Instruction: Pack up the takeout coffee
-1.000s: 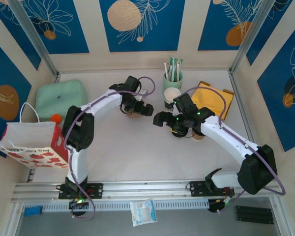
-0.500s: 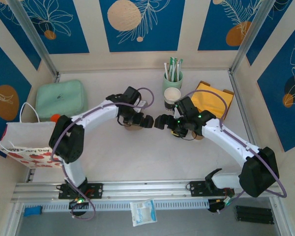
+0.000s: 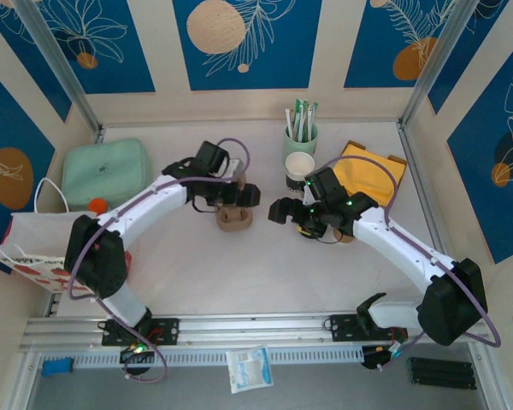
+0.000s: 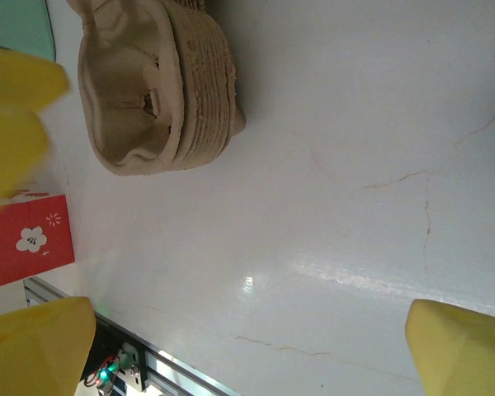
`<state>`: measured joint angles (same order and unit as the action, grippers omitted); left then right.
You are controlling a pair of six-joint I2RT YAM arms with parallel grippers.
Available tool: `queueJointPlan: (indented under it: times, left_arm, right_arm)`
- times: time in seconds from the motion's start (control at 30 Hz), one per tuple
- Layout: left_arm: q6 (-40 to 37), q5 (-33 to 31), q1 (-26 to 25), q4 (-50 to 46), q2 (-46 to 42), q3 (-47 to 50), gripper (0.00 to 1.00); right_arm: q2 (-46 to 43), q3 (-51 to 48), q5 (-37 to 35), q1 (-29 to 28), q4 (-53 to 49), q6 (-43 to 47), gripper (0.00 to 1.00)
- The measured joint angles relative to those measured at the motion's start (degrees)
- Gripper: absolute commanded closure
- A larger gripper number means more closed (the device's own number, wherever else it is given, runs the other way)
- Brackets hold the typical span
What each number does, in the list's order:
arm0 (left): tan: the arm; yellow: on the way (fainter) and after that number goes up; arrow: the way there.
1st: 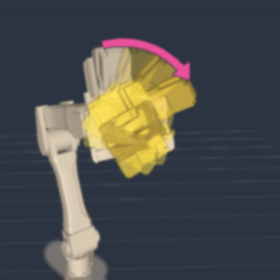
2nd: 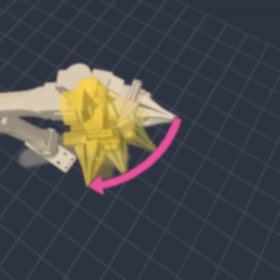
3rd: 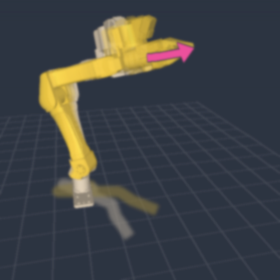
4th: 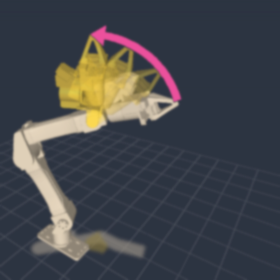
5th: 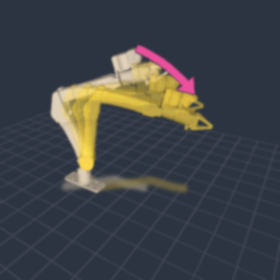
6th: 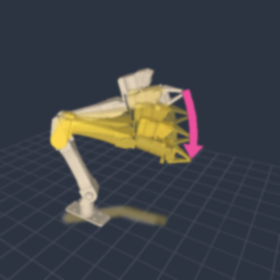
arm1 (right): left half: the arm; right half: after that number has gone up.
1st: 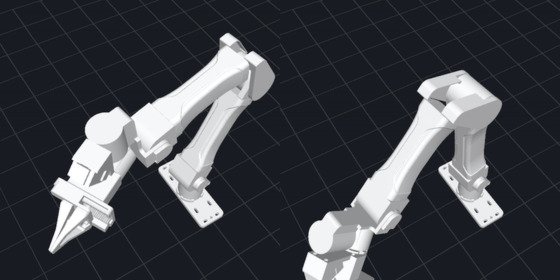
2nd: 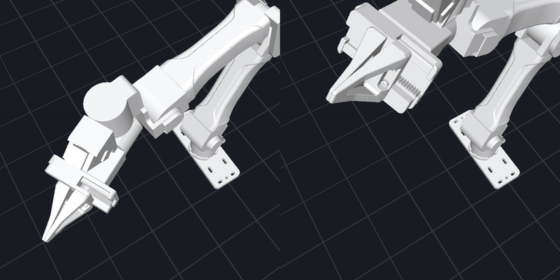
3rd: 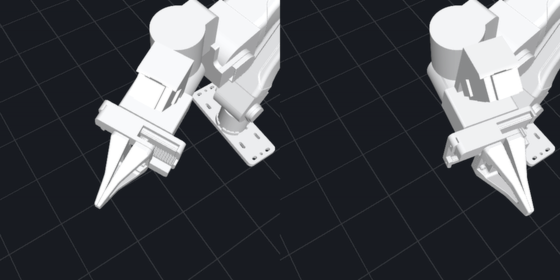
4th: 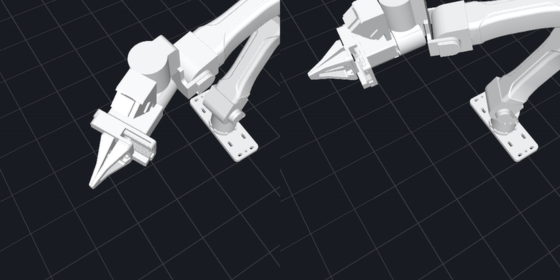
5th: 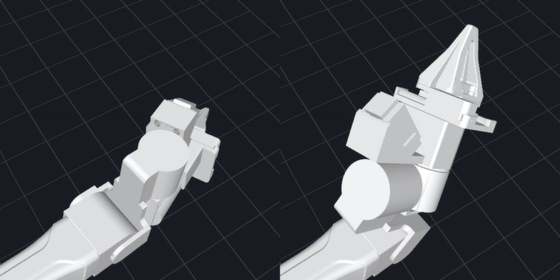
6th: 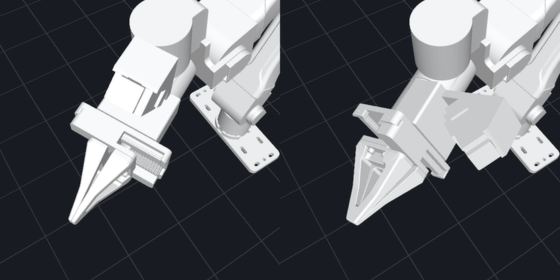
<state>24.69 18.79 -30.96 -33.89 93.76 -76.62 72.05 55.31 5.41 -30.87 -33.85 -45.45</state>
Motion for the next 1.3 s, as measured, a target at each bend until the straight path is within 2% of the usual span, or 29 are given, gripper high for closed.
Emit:
queueJointPlan:
  times: [0.13,0.27,0.77,1.07,1.3]
  left_arm:
    - [0.5,-1.6,4.8,1.8,-3.0,2.2,0.00]
    - [0.6,-2.1,6.9,3.3,-4.2,5.7,0.01]
    - [5.3,1.1,6.6,12.3,-3.9,13.4,0.01]
    - [8.9,2.5,3.2,17.1,-3.6,15.8,0.01]
    - [10.0,2.5,2.5,18.0,-4.2,16.7,0.01]
  right_arm:
    - [0.3,0.0,0.0,0.0,0.0,0.0,0.03]
    - [1.4,0.0,0.3,0.0,0.0,-0.2,0.03]
    - [6.4,0.1,2.8,0.0,1.2,-0.6,0.03]
    - [8.6,0.6,5.6,0.0,3.0,-1.2,0.04]
    - [10.1,2.2,7.6,0.6,4.5,-2.4,0.12]
